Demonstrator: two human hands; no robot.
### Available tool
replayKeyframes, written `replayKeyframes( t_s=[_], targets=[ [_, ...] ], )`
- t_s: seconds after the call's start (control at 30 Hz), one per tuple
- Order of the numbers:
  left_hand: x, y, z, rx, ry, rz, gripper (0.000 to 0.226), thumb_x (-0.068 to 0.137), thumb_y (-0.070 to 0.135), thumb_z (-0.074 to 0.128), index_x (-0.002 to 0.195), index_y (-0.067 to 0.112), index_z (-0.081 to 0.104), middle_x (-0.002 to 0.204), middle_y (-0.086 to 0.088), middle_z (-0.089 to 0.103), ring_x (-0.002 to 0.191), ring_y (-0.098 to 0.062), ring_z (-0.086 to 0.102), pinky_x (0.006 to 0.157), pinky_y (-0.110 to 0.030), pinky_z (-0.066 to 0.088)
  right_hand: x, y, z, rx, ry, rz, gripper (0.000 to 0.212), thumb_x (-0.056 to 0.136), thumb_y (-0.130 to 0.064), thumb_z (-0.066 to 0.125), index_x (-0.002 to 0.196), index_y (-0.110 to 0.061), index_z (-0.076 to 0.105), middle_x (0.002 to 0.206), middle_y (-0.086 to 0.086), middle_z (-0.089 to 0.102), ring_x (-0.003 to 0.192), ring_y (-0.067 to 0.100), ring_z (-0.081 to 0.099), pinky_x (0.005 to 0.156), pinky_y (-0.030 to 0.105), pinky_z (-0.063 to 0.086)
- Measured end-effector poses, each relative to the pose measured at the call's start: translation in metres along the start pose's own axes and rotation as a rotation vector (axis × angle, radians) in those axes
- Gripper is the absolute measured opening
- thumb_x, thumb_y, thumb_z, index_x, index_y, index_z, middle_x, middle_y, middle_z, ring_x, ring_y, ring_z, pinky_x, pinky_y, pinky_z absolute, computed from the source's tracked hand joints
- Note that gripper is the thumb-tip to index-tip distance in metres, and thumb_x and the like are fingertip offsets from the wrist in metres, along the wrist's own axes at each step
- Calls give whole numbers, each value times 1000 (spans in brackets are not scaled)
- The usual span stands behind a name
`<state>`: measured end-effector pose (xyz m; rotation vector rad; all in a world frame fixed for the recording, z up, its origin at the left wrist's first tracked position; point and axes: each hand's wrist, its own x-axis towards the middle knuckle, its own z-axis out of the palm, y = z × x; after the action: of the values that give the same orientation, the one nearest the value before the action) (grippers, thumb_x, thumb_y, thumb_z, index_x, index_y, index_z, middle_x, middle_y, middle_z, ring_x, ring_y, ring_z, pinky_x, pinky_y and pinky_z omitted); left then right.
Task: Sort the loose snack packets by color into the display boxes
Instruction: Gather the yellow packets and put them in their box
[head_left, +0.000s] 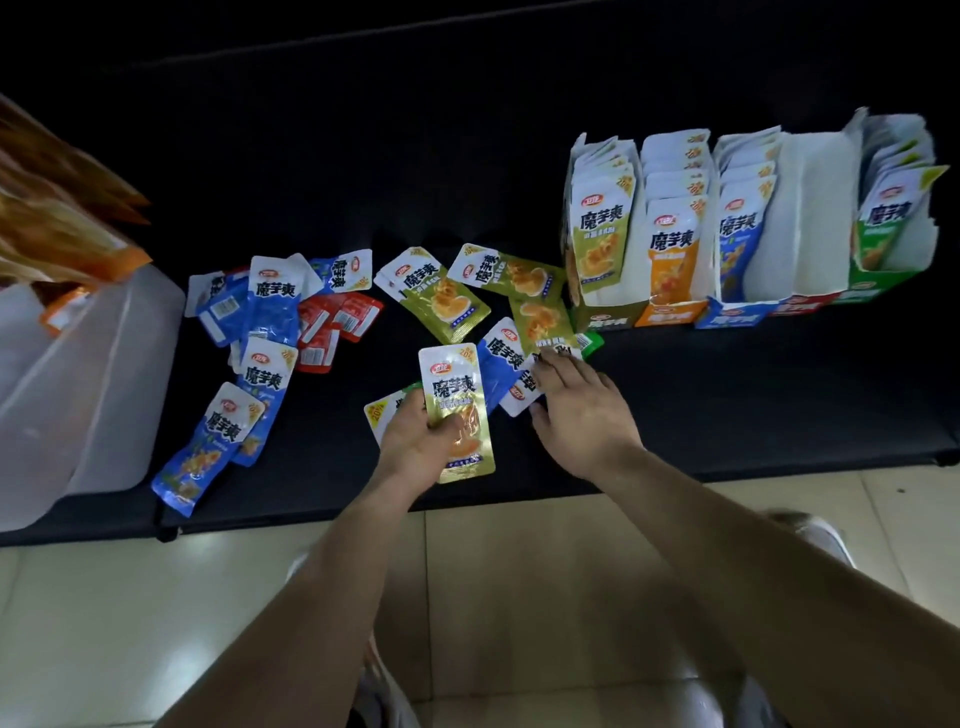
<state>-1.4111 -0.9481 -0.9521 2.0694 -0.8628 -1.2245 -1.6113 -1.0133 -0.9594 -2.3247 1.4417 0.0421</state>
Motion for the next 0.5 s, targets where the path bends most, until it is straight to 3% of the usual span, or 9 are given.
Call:
replayKeyframes(
  t_s=[0.1,0.17,0.33,0.5],
  targets=[
    [2,-4,3,20,1,-3,15,96,22,64,107,28,54,105,8,70,96,-13,69,81,-32,54,-23,8,1,42,88,25,37,98,-35,53,129,-16,57,135,4,49,122,28,47,98,42,46],
    [2,-3,2,31,-10,-1,15,97,24,64,107,28,53,104,8,70,94,-12,68,82,-33,54,-27,15,-2,43,119,129,36,94,-34,62,124,-13,58,125,7,49,113,28,49,92,41,48],
    [-5,1,-1,15,-26,5,18,97,20,63,112,24,55,105,5,70,93,-13,70,78,-30,55,-21,17,-18,295,81,491,83,77,-34,85,142,-14,37,137,15,41,125,35,44,101,44,42],
    [-13,11,-8,-70,-26,29,16,96,17,63,111,23,59,95,7,69,79,-3,67,52,-10,47,-26,27,-31,476,-40,431,40,84,-20,77,115,-24,52,111,5,66,98,25,62,74,36,53]
  ],
)
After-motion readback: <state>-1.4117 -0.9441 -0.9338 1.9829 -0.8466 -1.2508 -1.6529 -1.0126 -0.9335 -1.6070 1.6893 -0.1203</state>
